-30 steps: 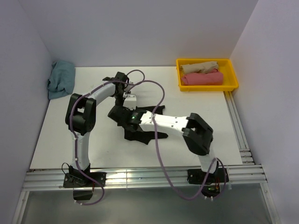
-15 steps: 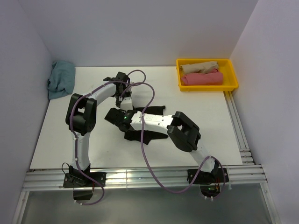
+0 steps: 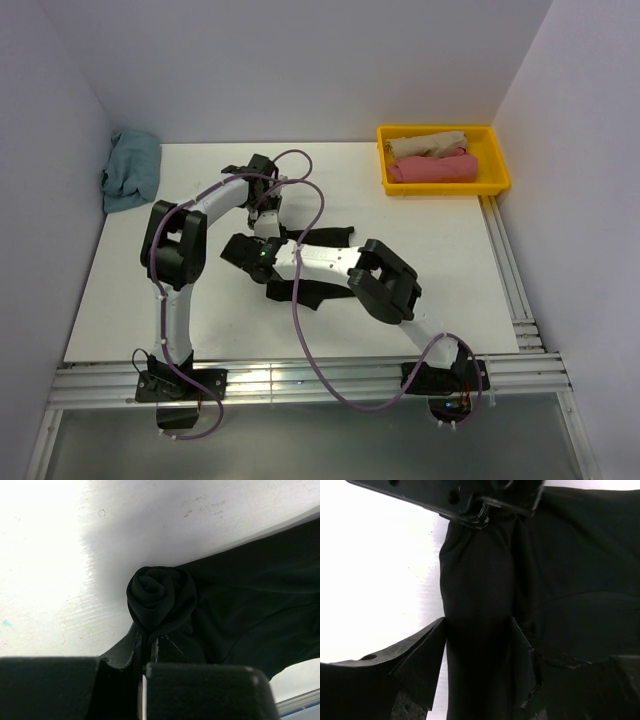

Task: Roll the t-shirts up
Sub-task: Roll the tshirt

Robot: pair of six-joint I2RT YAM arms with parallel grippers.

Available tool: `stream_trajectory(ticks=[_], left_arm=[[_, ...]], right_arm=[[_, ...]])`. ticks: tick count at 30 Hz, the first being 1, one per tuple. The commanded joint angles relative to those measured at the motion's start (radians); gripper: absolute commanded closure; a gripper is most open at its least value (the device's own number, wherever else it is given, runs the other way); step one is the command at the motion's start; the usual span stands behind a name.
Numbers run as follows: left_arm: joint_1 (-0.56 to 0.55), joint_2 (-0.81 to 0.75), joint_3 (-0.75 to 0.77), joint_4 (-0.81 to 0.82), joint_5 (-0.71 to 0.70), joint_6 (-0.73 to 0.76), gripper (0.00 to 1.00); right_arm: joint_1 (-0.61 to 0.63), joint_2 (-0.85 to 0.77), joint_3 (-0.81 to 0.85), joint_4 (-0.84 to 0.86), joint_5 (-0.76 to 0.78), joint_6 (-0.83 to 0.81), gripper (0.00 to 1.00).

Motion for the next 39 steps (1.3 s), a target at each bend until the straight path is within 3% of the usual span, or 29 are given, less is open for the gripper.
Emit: stream_trajectory(ticks=[1,6,10,13,14,17,19,23,30,34,39], left_arm=[[-0.012,0.03,0.015,0.023,-0.014,0.009,1.0],[-0.012,0.028,0.012,0.025,-0.014,0.008,1.0],[-0.009,0.034,0.024,0.016,-0.006,0.013,0.92],[-0.002,0.041,0.045,0.005,0.017,0.019,0.76],[0.003,0.041,0.062,0.002,0.052,0.028,0.62],[0.032,0.024,0.081,0.012,0.139,0.04,0.36],[0.061,-0.002,0.078,0.04,0.195,0.052,0.26],[0.115,-0.07,0.033,0.097,0.36,0.085,0.2],[0.185,-0.14,-0.162,0.25,0.555,0.094,0.18],[0.207,-0.148,-0.26,0.351,0.702,0.083,0.17],[0.204,-0.099,-0.314,0.459,0.755,0.013,0.19]], right_arm=[[0.001,0.021,0.032,0.0,0.025,-0.004,0.4],[-0.002,0.027,-0.006,0.016,0.0,0.028,0.53],[-0.009,-0.04,-0.135,0.123,-0.071,0.067,0.63],[-0.025,-0.126,-0.284,0.274,-0.155,0.091,0.62],[-0.032,-0.17,-0.366,0.318,-0.181,0.099,0.61],[-0.068,-0.265,-0.544,0.511,-0.286,0.143,0.65],[-0.103,-0.325,-0.635,0.678,-0.39,0.185,0.66],[-0.187,-0.373,-0.883,1.04,-0.583,0.303,0.66],[-0.287,-0.31,-1.071,1.438,-0.796,0.445,0.67],[-0.319,-0.238,-1.094,1.544,-0.858,0.501,0.68],[-0.351,-0.192,-1.122,1.668,-0.915,0.561,0.69]])
